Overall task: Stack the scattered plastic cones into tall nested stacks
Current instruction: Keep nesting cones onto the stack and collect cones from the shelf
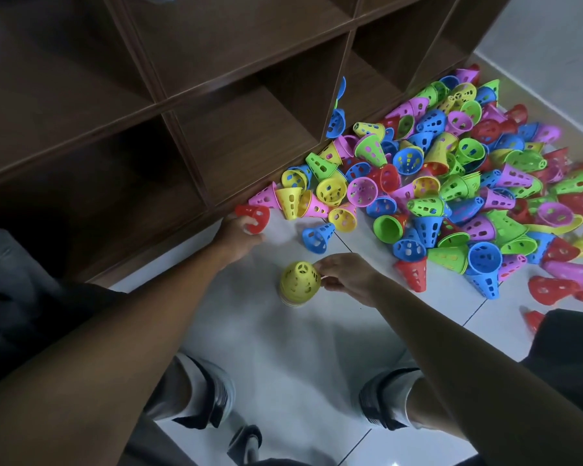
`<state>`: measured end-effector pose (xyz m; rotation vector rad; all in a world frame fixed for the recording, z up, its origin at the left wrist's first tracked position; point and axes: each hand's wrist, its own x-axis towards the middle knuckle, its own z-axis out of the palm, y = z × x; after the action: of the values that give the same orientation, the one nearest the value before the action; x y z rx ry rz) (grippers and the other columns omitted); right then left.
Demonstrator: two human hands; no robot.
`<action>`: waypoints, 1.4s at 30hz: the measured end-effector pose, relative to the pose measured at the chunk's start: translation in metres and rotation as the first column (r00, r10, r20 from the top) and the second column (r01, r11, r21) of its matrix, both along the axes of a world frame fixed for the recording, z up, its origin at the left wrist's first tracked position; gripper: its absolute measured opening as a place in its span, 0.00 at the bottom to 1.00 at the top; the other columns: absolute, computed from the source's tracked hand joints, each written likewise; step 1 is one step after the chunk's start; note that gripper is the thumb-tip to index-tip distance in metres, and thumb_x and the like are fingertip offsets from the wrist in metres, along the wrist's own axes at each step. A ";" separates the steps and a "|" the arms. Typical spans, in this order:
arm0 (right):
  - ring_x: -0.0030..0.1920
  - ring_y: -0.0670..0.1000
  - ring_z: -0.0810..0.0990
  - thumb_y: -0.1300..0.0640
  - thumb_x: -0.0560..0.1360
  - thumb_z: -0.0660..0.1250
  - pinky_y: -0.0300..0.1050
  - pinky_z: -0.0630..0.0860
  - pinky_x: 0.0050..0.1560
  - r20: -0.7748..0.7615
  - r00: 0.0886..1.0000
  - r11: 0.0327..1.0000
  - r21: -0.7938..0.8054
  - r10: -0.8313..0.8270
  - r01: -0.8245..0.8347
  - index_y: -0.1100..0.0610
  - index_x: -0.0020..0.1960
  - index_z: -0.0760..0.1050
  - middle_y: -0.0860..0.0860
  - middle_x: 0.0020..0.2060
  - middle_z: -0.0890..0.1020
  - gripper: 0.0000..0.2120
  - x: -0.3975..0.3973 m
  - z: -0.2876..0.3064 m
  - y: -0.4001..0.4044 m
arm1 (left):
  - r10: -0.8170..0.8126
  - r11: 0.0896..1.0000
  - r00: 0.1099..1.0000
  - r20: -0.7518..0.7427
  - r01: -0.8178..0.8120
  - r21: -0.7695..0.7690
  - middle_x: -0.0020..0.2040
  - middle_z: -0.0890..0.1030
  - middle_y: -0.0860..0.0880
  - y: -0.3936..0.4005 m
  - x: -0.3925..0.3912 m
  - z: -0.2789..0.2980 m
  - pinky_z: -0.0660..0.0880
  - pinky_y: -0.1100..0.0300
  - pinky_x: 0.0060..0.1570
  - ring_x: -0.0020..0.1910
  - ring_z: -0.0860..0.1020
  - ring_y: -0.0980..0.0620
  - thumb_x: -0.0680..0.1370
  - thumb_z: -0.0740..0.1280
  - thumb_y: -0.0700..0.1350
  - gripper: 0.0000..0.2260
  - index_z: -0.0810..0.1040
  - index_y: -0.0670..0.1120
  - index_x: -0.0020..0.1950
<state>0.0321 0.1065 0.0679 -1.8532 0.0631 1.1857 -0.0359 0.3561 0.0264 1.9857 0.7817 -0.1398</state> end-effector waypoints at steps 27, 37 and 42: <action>0.60 0.59 0.80 0.56 0.80 0.67 0.58 0.76 0.64 -0.232 0.932 0.925 0.197 -0.278 0.325 0.49 0.77 0.61 0.52 0.65 0.75 0.28 0.031 -0.031 0.028 | 0.156 0.988 0.982 0.109 -0.155 -0.019 0.61 0.81 0.45 0.001 0.009 -0.011 0.75 0.58 0.60 0.60 0.79 0.48 0.75 0.69 0.41 0.14 0.82 0.37 0.59; 0.49 0.56 0.82 0.61 0.78 0.67 0.48 0.78 0.48 -0.058 0.862 0.852 0.135 -0.503 0.506 0.57 0.56 0.78 0.56 0.49 0.82 0.08 0.038 -0.025 0.013 | 0.453 0.794 0.891 0.019 -0.394 -0.463 0.40 0.85 0.39 -0.006 0.009 0.019 0.80 0.45 0.54 0.40 0.83 0.45 0.70 0.74 0.39 0.05 0.83 0.40 0.35; 0.46 0.55 0.81 0.63 0.77 0.68 0.43 0.76 0.43 -0.021 0.859 0.854 0.106 -0.511 0.510 0.60 0.54 0.78 0.59 0.48 0.82 0.06 0.040 -0.019 0.001 | 0.305 0.722 0.949 0.080 -0.175 -0.670 0.40 0.80 0.39 -0.015 0.004 0.042 0.77 0.53 0.49 0.42 0.80 0.46 0.68 0.76 0.35 0.10 0.74 0.40 0.41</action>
<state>0.0721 0.1073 0.0490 -1.6046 0.4537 0.7887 -0.0319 0.3406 0.0684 1.1888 0.7327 -0.0588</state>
